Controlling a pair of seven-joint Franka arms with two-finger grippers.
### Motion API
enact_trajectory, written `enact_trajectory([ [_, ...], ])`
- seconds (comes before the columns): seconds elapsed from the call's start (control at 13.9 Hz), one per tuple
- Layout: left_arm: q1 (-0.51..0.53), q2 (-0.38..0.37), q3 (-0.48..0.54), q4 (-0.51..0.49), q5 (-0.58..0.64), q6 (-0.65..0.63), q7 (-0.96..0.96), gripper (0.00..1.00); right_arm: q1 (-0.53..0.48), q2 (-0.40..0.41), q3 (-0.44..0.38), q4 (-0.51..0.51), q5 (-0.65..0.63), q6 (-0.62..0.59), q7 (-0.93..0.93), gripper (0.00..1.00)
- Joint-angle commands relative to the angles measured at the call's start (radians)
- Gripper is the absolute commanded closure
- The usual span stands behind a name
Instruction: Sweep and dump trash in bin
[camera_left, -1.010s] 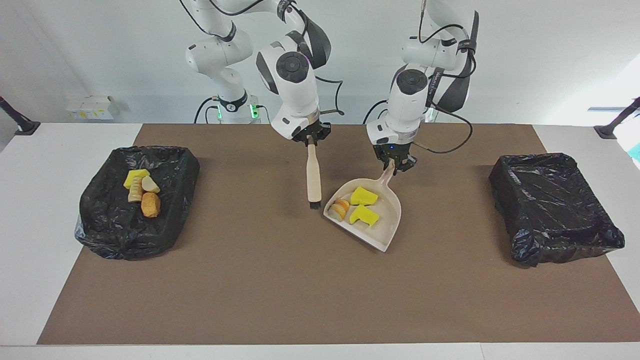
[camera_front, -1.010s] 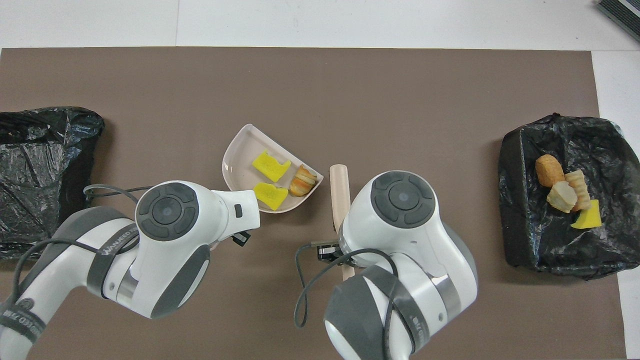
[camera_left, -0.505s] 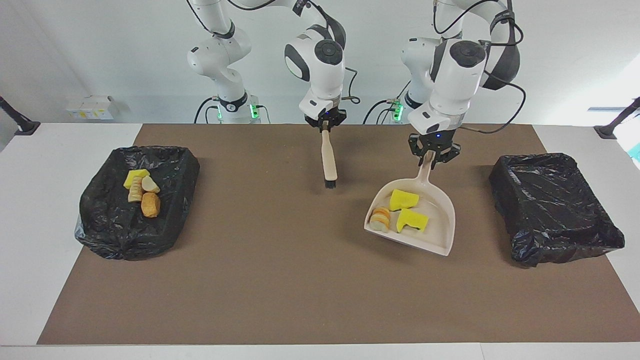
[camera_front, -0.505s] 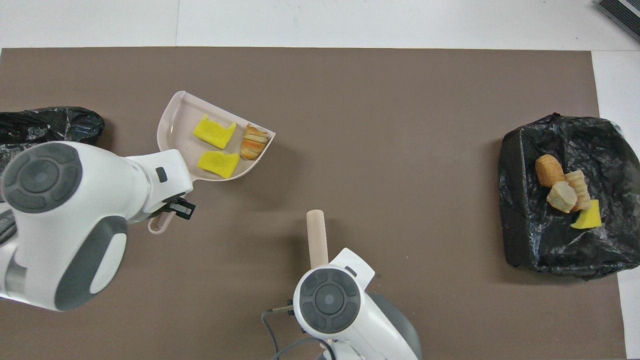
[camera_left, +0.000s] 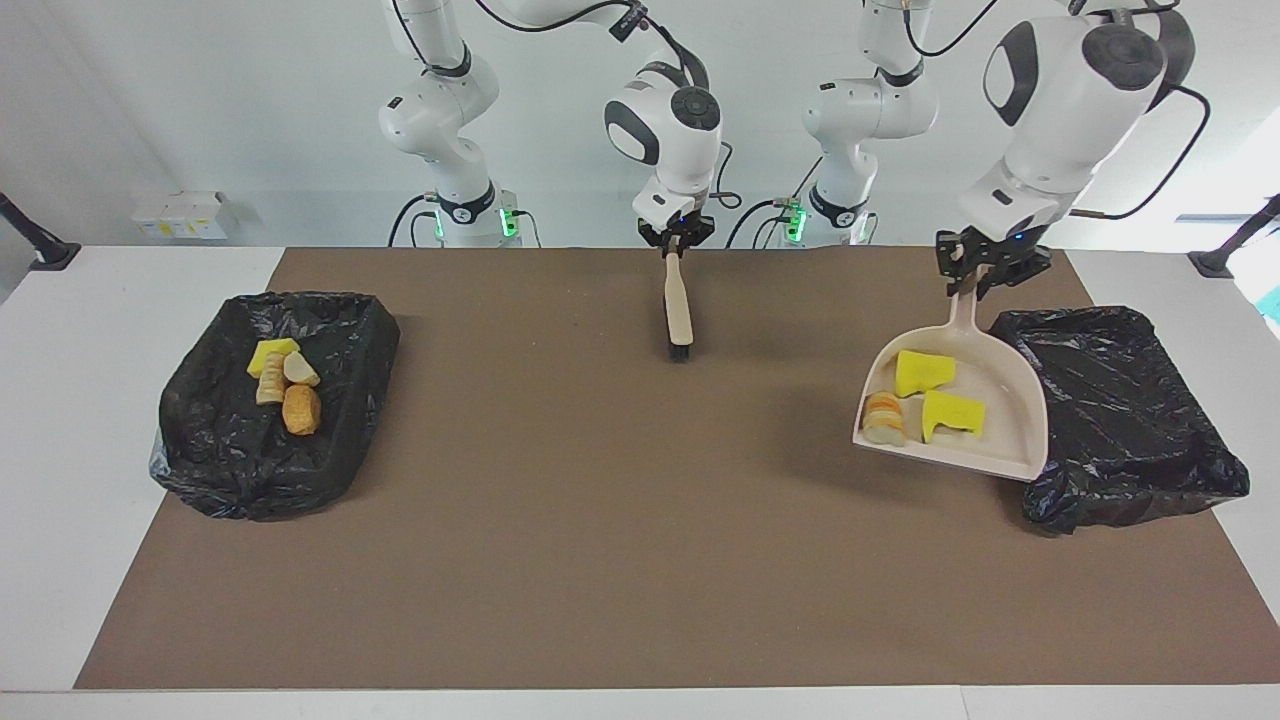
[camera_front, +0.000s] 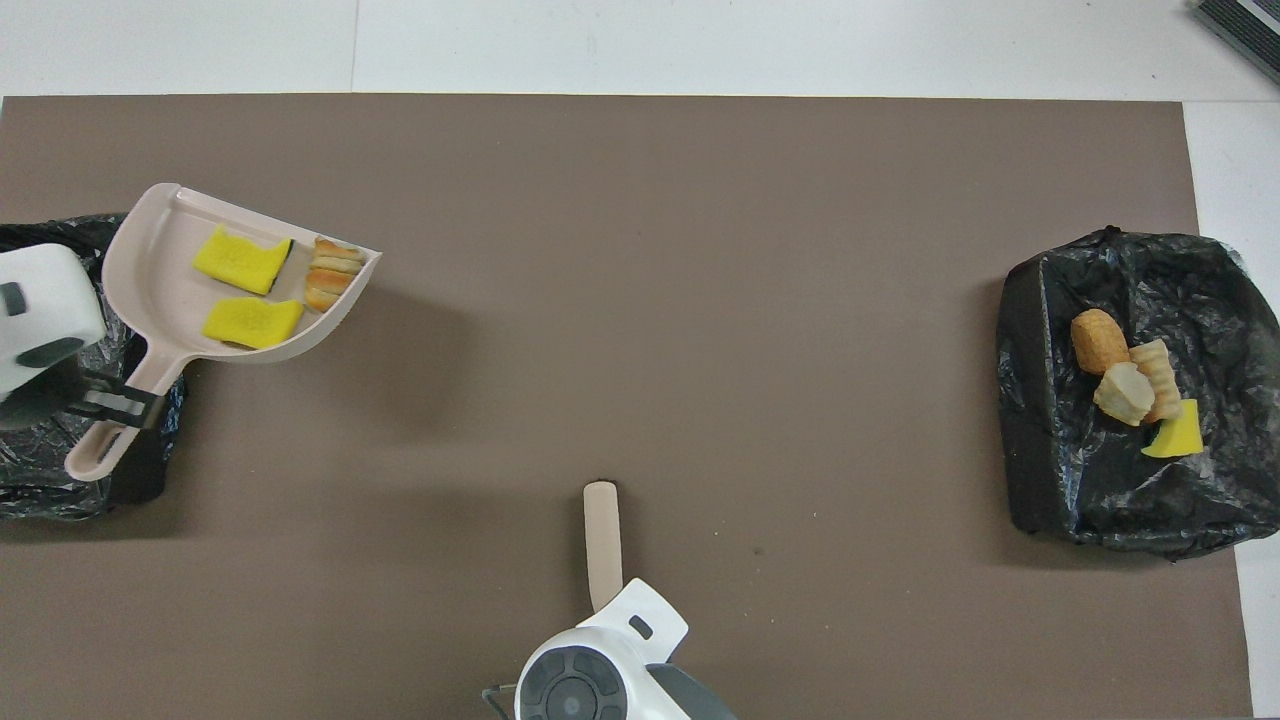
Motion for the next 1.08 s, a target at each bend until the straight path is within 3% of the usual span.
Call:
enact_trajectory([
  [0.0, 0.164, -0.023, -0.001, 0.038, -0.059, -0.034, 0.197, 1.00, 0.006, -0.014, -0.003, -0.028, -0.019, 0.025, 0.029, 0.35],
  [0.07, 0.206, -0.025, 0.011, 0.038, -0.067, -0.034, 0.257, 1.00, 0.004, -0.011, -0.003, -0.023, -0.021, 0.016, 0.029, 0.00],
  [0.36, 0.258, -0.013, 0.190, 0.076, -0.052, 0.018, 0.689, 1.00, -0.031, -0.004, -0.006, 0.064, -0.070, -0.076, 0.020, 0.00],
  [0.5, 0.260, 0.019, 0.281, 0.078, -0.031, 0.114, 0.861, 1.00, -0.077, -0.005, -0.006, 0.138, -0.075, -0.160, -0.012, 0.00],
  [0.72, 0.258, 0.067, 0.297, 0.111, 0.135, 0.217, 0.931, 1.00, -0.161, -0.011, -0.011, 0.242, -0.088, -0.276, -0.128, 0.00],
  [1.01, 0.232, 0.105, 0.294, 0.148, 0.420, 0.262, 0.920, 1.00, -0.305, -0.005, -0.009, 0.404, -0.108, -0.441, -0.343, 0.00],
])
